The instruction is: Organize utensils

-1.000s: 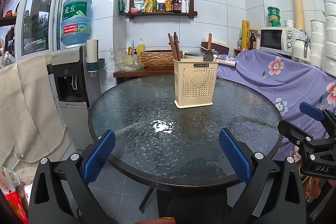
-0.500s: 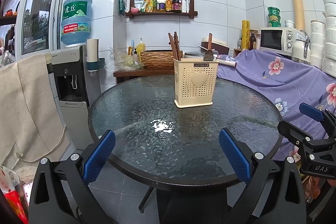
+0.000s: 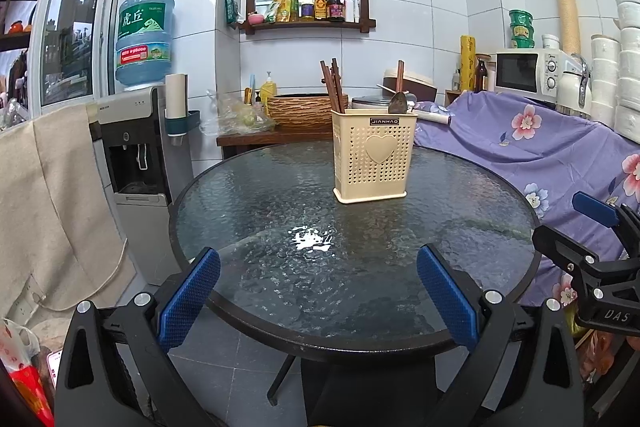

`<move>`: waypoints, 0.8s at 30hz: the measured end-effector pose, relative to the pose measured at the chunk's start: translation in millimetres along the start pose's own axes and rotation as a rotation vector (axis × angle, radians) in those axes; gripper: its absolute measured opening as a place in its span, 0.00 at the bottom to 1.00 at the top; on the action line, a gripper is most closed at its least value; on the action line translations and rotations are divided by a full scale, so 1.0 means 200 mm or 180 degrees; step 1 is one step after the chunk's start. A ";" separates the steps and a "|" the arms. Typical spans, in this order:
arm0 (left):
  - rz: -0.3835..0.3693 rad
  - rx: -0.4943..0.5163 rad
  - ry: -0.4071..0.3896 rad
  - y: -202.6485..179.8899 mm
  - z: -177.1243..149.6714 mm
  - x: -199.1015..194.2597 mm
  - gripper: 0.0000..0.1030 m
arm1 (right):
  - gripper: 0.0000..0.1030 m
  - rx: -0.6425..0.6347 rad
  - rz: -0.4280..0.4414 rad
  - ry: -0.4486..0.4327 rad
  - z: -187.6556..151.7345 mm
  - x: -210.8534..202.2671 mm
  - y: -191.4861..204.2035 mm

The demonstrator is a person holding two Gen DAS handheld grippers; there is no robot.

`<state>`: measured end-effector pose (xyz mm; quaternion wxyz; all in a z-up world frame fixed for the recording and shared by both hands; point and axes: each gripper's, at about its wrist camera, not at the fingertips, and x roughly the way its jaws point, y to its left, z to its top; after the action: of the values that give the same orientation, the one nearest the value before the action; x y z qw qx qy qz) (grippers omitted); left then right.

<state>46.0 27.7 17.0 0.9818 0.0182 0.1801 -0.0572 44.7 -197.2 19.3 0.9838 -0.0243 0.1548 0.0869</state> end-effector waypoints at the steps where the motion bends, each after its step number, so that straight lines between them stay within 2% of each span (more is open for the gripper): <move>1: -0.0007 0.0017 -0.0001 0.00 0.00 0.00 0.94 | 0.94 0.0006 0.0004 0.0004 0.00 0.00 0.00; 14: -0.0115 0.0098 -0.0043 0.01 0.00 -0.04 0.94 | 0.94 0.0041 -0.0001 0.0020 -0.01 0.01 -0.01; 24: -0.0109 0.0094 -0.0043 0.02 0.00 -0.05 0.94 | 0.94 0.0032 -0.0001 0.0022 -0.01 0.01 -0.01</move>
<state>37.4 32.6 19.6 0.9815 0.0292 0.1729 -0.0768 45.3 -199.0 17.0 0.9834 -0.0197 0.1586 0.0860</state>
